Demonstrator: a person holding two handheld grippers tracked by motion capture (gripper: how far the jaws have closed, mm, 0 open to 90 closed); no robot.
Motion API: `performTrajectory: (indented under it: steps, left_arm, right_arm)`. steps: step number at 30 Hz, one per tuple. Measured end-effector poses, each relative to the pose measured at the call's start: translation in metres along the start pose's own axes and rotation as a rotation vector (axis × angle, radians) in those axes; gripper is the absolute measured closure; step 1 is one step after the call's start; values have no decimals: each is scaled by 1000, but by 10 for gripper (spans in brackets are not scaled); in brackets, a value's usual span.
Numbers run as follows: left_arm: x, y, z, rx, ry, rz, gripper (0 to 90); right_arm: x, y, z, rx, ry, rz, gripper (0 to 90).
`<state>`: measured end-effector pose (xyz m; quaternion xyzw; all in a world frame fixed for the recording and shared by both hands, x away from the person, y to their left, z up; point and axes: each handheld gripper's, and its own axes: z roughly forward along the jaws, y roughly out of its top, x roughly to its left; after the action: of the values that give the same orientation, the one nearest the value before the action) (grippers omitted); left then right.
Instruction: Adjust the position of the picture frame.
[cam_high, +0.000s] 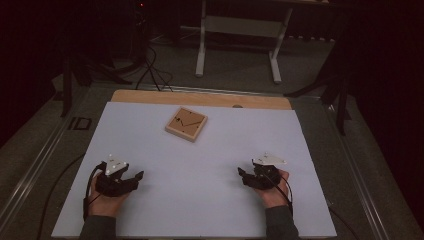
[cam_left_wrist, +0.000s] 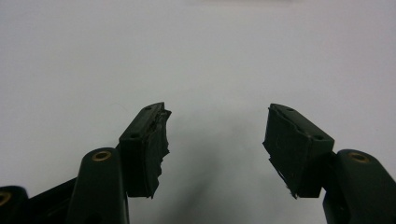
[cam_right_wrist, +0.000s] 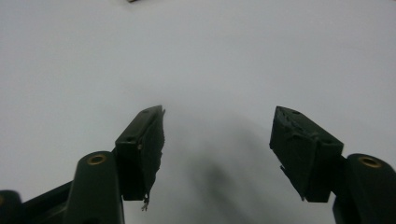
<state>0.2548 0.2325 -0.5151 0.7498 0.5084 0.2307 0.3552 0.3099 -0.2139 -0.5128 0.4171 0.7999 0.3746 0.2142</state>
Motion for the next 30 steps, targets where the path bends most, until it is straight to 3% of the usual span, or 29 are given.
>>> performTrajectory:
  steps: [30]
  left_arm:
    - [5, 0, -4, -10, -10, -6, 360]
  right_arm:
    - [18, 10, -3, -61, 23, -37, 462]
